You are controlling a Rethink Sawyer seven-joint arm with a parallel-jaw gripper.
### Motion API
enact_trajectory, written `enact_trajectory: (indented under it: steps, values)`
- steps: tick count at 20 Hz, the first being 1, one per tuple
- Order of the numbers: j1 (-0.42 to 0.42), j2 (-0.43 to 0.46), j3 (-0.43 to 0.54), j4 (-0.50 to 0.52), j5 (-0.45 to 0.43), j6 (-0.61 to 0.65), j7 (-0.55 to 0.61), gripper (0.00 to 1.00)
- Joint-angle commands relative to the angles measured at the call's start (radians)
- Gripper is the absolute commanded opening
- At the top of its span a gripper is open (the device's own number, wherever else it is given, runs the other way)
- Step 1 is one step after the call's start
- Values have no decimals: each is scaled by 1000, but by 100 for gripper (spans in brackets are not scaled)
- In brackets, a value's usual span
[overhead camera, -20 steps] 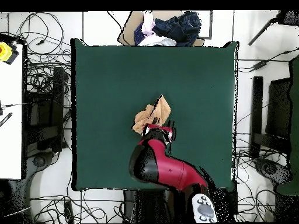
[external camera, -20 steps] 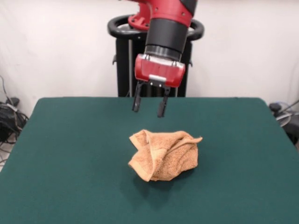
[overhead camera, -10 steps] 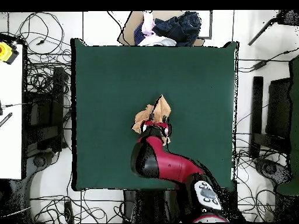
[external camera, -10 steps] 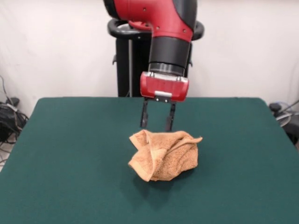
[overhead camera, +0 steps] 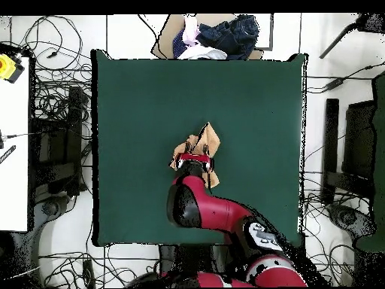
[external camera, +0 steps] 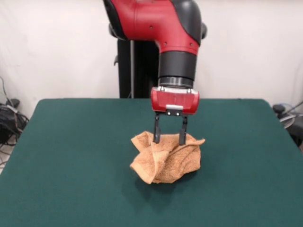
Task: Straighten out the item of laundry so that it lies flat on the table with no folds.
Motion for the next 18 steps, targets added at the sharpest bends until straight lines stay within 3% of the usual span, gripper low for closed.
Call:
enact_trajectory:
  steps: [1,18]
  values:
    - [-14,80,100,-76,-31,-78,281,100]
    - [-26,51,97,-61,-22,-36,241,100]
